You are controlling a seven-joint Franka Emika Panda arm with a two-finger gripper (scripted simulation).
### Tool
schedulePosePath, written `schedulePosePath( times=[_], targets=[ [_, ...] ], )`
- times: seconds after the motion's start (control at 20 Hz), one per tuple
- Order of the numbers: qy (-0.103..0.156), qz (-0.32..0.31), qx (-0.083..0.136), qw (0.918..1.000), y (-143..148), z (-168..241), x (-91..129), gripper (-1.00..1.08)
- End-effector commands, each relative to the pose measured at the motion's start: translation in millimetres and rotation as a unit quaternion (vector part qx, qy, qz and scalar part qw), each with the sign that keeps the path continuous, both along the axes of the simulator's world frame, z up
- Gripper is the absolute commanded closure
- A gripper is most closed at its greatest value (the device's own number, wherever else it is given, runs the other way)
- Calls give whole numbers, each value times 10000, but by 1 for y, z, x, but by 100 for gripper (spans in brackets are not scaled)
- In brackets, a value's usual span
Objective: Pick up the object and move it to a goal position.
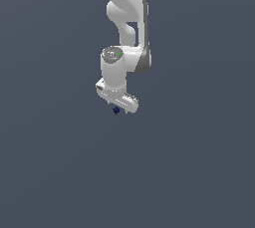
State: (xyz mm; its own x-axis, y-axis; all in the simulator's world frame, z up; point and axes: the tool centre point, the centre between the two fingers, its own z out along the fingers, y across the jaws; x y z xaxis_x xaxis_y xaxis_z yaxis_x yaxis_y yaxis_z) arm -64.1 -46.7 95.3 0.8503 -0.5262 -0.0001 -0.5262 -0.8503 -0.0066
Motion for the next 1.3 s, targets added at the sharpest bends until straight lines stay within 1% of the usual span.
schedulePosePath(
  times=[0.0, 0.3, 0.55, 0.95, 1.25],
  targets=[
    [4, -373, -1, 9993, -4, -9, -9, -92],
    [16, -999, -13, 9950, -11, -24, -26, -92],
    [20, -1281, -23, 9918, -14, -31, -34, -92],
    [23, -1324, -25, 9912, -15, -34, -35, -92],
    [22, -1339, -26, 9910, -15, -55, -36, -92]
  ],
)
